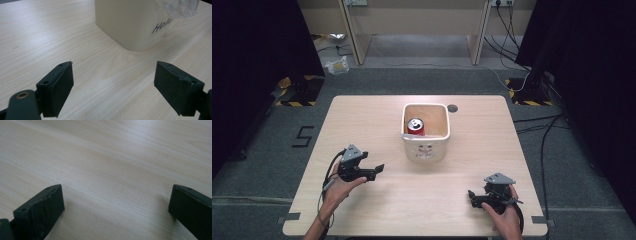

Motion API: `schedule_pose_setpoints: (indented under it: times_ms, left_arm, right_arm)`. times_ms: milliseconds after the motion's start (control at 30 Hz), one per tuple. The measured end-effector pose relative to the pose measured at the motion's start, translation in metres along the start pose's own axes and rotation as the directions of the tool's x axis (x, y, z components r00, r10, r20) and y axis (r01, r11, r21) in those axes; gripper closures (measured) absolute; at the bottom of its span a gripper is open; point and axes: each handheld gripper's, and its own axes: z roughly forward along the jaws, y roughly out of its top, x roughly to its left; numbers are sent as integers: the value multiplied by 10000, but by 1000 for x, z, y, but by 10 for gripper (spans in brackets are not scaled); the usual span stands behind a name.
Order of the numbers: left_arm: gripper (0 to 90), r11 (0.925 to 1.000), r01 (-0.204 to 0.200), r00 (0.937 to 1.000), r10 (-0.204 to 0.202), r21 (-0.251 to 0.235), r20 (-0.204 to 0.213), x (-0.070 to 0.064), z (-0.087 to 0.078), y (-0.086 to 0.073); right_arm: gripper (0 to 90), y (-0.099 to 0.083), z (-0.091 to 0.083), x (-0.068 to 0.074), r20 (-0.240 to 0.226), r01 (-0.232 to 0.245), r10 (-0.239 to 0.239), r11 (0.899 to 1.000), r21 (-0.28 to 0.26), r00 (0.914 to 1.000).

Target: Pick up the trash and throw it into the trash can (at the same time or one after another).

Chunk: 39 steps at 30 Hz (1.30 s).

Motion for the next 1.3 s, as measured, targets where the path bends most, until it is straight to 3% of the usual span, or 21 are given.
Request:
schedule_pose_setpoints:
  times_ms: [933,1300]
  left_arm:
    - [154,9966,-122,9999,112,820,132,-7,13,-31]
    - [154,9921,-351,9994,343,1208,87,-9,14,-39]
  right_arm:
    - [3,0,0,0,2,3,-3,10000,-2,10000]
    - [3,0,0,0,2,3,-3,10000,-3,10000]
